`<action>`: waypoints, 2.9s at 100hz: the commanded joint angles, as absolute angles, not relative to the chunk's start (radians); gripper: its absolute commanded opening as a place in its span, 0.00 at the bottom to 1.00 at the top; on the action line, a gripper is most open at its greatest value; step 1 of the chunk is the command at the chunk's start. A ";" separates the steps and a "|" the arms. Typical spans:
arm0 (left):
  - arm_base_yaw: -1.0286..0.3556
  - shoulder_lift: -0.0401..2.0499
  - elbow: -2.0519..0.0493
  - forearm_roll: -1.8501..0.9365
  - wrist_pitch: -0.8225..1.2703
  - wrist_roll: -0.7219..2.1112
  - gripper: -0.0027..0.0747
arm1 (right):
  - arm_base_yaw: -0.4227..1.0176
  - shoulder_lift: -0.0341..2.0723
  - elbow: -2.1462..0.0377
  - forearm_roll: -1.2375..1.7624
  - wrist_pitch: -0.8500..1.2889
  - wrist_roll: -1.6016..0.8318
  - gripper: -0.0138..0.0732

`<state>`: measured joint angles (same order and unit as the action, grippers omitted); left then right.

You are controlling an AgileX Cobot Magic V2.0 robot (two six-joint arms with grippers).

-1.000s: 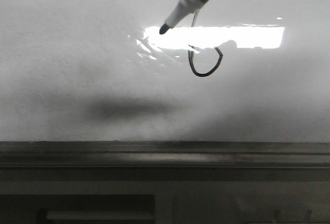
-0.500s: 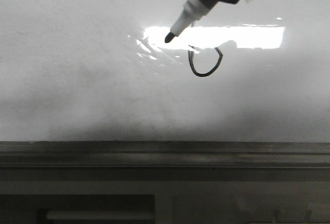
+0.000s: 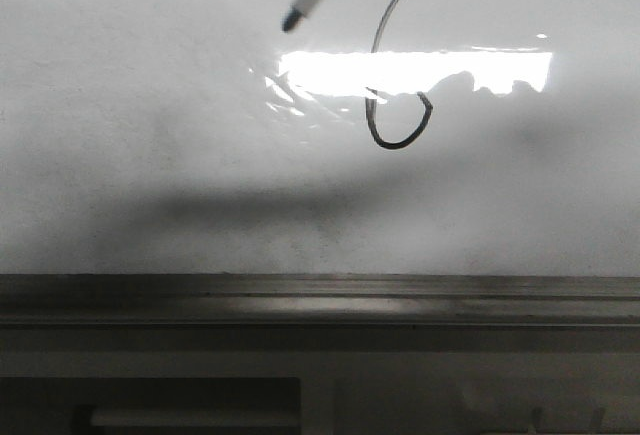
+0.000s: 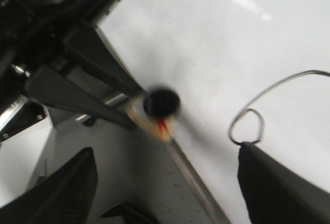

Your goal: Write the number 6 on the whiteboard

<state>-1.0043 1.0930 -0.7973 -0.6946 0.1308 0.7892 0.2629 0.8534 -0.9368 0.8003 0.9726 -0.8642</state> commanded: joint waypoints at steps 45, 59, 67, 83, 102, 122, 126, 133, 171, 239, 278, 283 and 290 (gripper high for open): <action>-0.904 0.900 -0.554 -1.211 -0.289 0.695 0.01 | 0.123 0.514 -0.741 0.654 0.789 -0.700 0.67; -0.904 0.995 -0.579 -1.211 -0.327 0.695 0.01 | 0.123 0.516 -0.741 0.656 0.786 -0.700 0.67; -0.904 1.047 -0.592 -1.211 -0.329 0.695 0.01 | 0.123 0.516 -0.741 0.656 0.786 -0.700 0.67; -0.904 1.120 -0.614 -1.215 -0.329 0.695 0.01 | 0.123 0.516 -0.741 0.656 0.786 -0.700 0.67; -0.904 1.143 -0.626 -1.215 -0.344 0.695 0.01 | 0.123 0.516 -0.741 0.656 0.786 -0.700 0.67; -0.904 1.143 -0.629 -1.215 -0.363 0.695 0.01 | 0.123 0.516 -0.741 0.656 0.784 -0.700 0.67; -0.904 1.143 -0.629 -1.215 -0.358 0.695 0.01 | 0.123 0.516 -0.741 0.656 0.784 -0.700 0.67; -0.904 1.143 -0.629 -1.215 -0.348 0.695 0.03 | 0.123 0.516 -0.741 0.656 0.784 -0.700 0.67; -0.904 1.096 -0.629 -1.215 -0.320 0.711 0.75 | 0.123 0.516 -0.741 0.656 0.784 -0.700 0.67; -0.904 0.581 -0.586 -1.213 -0.079 1.121 0.10 | 0.123 0.508 -0.739 0.841 0.563 -0.719 0.11; -0.904 0.293 -0.315 -1.180 -0.095 1.126 0.01 | 0.123 0.082 -0.414 0.841 0.443 -0.844 0.10; -0.904 0.237 -0.278 -1.170 -0.102 1.126 0.01 | 0.123 0.025 -0.367 0.841 0.432 -0.844 0.10; -0.904 0.157 -0.231 -1.171 -0.112 1.126 0.01 | 0.123 -0.034 -0.306 0.841 0.421 -0.844 0.10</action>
<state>-0.9056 0.2241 -0.2525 -1.1809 -0.0666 1.1281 0.1294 0.0173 -0.3497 0.8118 0.5038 -0.8287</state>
